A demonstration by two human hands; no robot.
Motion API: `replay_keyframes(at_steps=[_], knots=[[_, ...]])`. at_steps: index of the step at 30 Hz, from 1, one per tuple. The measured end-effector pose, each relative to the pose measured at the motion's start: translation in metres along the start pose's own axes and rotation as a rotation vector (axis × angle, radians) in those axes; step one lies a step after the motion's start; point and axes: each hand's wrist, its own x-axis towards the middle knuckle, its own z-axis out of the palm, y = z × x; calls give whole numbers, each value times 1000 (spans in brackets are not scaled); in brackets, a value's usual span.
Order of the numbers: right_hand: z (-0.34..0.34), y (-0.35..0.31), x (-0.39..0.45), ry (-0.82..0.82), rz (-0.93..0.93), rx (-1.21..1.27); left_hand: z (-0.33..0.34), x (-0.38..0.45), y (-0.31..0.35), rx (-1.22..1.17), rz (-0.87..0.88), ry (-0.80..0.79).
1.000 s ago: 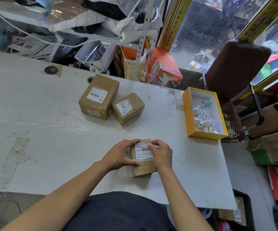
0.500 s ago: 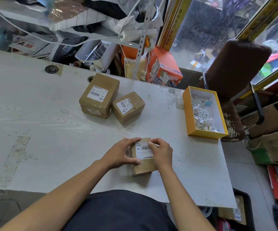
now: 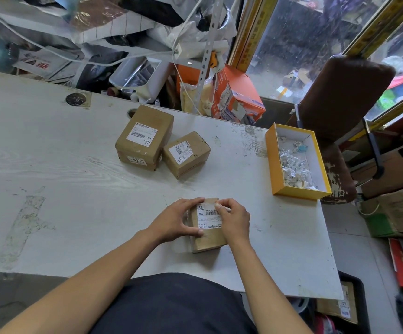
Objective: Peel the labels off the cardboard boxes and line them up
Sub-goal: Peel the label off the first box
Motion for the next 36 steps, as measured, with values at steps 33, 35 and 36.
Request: replay_keyframes(at_steps=[33,35,36], knots=[[0,-2,-3,1,-5,-20,1,1,-2,11,12,5],[0,-2,-3,1,-4,-17,1,1,-2,9,13,4],[0,-2,-2,1,-4,-13,1,0,-2,7,11,3]])
